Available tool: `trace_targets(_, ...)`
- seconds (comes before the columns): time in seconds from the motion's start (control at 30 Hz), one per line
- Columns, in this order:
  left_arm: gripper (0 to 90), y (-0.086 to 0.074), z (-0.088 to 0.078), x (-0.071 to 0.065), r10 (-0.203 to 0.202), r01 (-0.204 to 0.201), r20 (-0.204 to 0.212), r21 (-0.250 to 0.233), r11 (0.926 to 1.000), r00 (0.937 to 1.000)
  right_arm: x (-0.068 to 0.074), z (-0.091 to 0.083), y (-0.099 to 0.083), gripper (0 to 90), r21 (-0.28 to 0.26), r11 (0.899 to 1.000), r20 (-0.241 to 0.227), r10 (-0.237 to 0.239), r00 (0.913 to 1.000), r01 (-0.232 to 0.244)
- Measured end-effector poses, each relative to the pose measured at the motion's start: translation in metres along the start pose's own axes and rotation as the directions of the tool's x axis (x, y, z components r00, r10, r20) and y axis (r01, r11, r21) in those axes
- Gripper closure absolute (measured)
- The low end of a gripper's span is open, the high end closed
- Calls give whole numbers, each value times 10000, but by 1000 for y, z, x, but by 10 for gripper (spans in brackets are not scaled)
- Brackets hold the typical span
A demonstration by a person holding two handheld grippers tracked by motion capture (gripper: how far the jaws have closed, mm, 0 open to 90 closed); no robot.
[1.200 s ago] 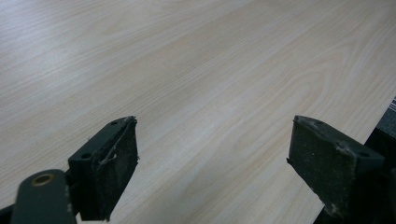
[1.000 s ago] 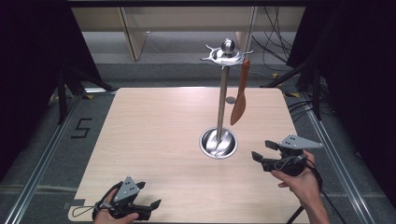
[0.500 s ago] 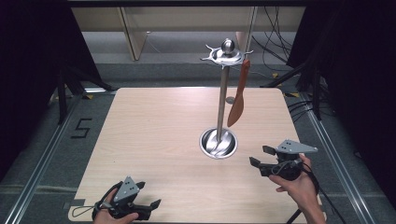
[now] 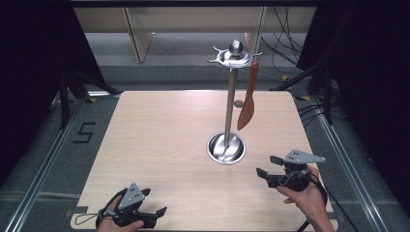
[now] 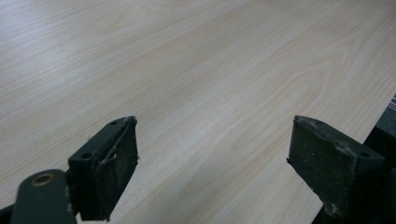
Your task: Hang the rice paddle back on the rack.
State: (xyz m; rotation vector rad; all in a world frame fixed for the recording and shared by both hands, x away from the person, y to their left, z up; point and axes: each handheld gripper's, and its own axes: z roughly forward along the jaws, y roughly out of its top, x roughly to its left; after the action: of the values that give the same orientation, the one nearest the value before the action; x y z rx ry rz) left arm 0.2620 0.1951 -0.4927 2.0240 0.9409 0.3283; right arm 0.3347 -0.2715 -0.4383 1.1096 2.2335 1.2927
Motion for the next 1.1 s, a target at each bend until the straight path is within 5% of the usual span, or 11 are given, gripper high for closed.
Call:
trace_targets(0.07, 152, 0, 0, 0, 32, -32, -4, 3, 10000, 10000, 3, 1, -2, 279, 42, 9994, -58, 342, 9994, -342)
trace_targets(0.2, 152, 0, -1, 2, 264, -262, -89, 249, 9993, 9996, 3, 1, -6, 273, 107, 9999, -96, 118, 9999, -117)
trace_targets(0.23, 151, 0, 0, 0, 8, -8, -20, 8, 10000, 10000, 5, 2, -8, 270, 197, 9993, -145, 314, 9994, -311)
trace_targets(0.3, 152, 1, -1, 2, 325, -325, -43, 111, 9994, 9995, 6, 5, -11, 266, 174, 9992, -168, 363, 9992, -360)
trace_targets(0.77, 152, 1, -3, 2, 505, -505, 0, 262, 9984, 9987, 15, 7, -32, 266, 418, 9982, -150, 436, 9989, -430)
trace_targets(0.9, 151, 1, -2, 2, 448, -447, -21, 225, 9987, 9990, 15, 5, -37, 266, 442, 9989, -184, 186, 9997, -178)
trace_targets(1.1, 151, 1, -1, 1, 287, -287, -58, 79, 9996, 9996, 22, 4, -46, 266, 509, 9977, -131, 445, 9989, -438)
